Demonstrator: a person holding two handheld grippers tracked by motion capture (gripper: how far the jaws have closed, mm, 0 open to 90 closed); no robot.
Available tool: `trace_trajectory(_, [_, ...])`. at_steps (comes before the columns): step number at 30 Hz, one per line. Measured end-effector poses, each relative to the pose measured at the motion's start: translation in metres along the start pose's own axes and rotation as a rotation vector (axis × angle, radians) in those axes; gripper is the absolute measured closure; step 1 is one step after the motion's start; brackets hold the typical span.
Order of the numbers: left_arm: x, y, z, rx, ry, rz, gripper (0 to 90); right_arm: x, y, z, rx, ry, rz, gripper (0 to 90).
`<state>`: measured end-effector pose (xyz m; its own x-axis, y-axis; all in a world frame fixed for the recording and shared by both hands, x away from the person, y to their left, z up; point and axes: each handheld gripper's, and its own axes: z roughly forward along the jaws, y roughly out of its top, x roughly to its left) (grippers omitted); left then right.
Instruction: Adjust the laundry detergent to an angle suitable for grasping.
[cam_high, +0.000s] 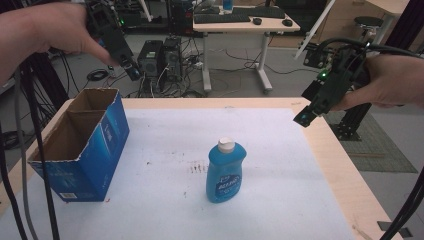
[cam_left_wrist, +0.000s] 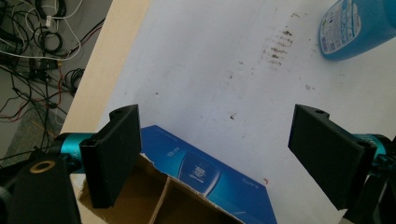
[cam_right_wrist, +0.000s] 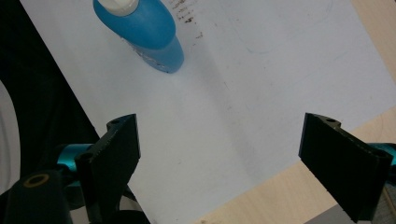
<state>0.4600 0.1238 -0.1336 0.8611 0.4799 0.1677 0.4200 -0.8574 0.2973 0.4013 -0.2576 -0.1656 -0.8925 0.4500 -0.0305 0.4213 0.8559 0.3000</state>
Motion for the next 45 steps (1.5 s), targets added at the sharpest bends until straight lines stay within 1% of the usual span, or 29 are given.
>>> trace_trajectory(3, [0.001, 0.0, 0.0, 0.006, 0.0, 0.003, 17.5, 0.0, -0.001, 0.001, -0.004, 0.001, 0.001, 12.1])
trace_trajectory(7, [0.0, 0.0, 0.0, -0.003, 0.001, 0.0, 17.5, 0.0, -0.002, 0.002, -0.006, 0.004, 0.004, 12.1])
trace_trajectory(12, [0.0, -0.001, 0.0, 0.005, 0.003, 0.005, 17.5, -0.002, -0.004, 0.004, -0.008, 0.004, 0.003, 12.0])
trace_trajectory(17, [-0.001, -0.001, 0.0, 0.003, 0.009, 0.004, 17.5, 0.0, -0.005, 0.004, -0.008, 0.006, -0.001, 12.1])
trace_trajectory(23, [-0.003, 0.001, 0.0, 0.012, 0.008, 0.01, 17.5, 0.001, -0.005, 0.004, -0.015, 0.006, -0.003, 12.1])
trace_trajectory(25, [-0.004, 0.001, 0.0, 0.015, 0.005, 0.018, 17.5, 0.002, -0.005, 0.004, -0.016, 0.003, -0.005, 12.1])
trace_trajectory(31, [-0.011, 0.001, -0.005, -0.004, 0.0, 0.031, 17.5, 0.002, -0.005, 0.004, -0.014, 0.001, -0.003, 12.1])
trace_trajectory(38, [-0.022, -0.003, -0.011, -0.033, -0.018, 0.046, 17.5, 0.0, -0.008, 0.004, -0.016, -0.008, 0.006, 12.1])
trace_trajectory(41, [-0.028, -0.005, -0.012, -0.048, -0.026, 0.052, 17.4, 0.0, -0.009, 0.004, -0.018, -0.009, 0.007, 12.1])
trace_trajectory(45, [-0.04, -0.008, -0.012, -0.073, -0.048, 0.056, 17.4, 0.0, -0.01, 0.003, -0.022, -0.013, 0.011, 12.1])
